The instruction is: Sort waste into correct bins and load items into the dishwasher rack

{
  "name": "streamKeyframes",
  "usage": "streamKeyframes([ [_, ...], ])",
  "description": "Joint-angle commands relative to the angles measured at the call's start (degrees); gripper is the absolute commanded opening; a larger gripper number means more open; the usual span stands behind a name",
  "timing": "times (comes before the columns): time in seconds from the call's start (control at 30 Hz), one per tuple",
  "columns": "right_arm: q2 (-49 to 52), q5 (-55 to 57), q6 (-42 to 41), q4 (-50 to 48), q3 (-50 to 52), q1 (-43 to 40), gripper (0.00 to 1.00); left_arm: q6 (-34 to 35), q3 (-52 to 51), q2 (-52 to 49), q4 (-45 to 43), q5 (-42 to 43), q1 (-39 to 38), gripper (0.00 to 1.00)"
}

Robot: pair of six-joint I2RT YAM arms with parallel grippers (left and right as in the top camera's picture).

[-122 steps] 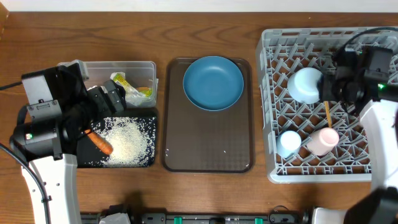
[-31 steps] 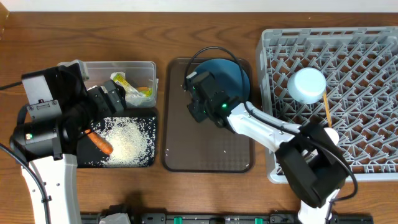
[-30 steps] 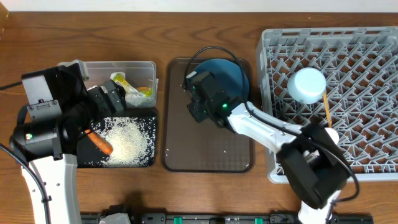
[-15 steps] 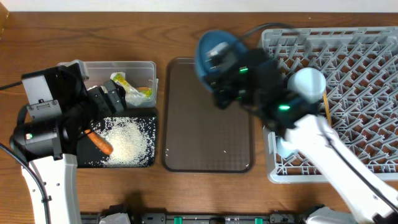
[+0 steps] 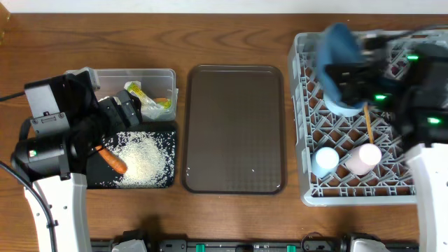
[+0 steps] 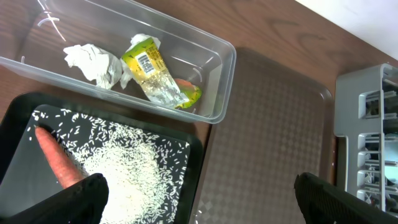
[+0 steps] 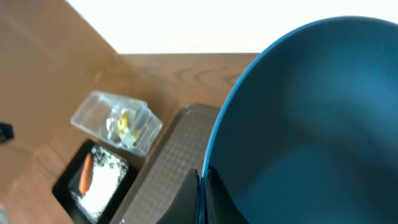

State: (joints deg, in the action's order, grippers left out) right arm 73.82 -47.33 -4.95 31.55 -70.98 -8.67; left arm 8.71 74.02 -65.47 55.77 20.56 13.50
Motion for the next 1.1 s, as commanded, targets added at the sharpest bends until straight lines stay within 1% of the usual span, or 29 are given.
streamKeyframes([
  [0.0, -1.16, -15.93, 3.17, 0.15, -0.57, -9.35, 0.01, -0.74, 0.11, 0.2, 0.17, -0.7, 0.33, 0.98],
  [0.17, -0.37, -28.39, 6.4, 0.17, -0.57, -21.46, 0.01, -0.74, 0.11, 0.2, 0.17, -0.7, 0.31, 0.98],
  [0.37, 3.5, -35.78, 6.91, 0.44, -0.48, -28.55, 0.01, -0.74, 0.11, 0.2, 0.17, -0.7, 0.31, 0.98],
  [0.53, 8.07, -36.39, 10.14, 0.81, -0.48, -30.86, 0.01, -0.74, 0.11, 0.2, 0.17, -0.7, 0.31, 0.98],
  [0.7, 12.52, -41.99, 16.06, 0.66, -0.48, -31.87, 0.01, -0.74, 0.11, 0.2, 0.17, -0.7, 0.31, 0.98],
  [0.87, 16.98, -41.97, 19.71, 0.48, -0.48, -32.02, 0.01, -0.74, 0.11, 0.2, 0.17, -0.7, 0.33, 0.98],
  [1.07, 20.98, -41.94, 20.24, -3.87, -0.48, -31.91, 0.01, -0.74, 0.11, 0.2, 0.17, -0.7, 0.31, 0.98],
])
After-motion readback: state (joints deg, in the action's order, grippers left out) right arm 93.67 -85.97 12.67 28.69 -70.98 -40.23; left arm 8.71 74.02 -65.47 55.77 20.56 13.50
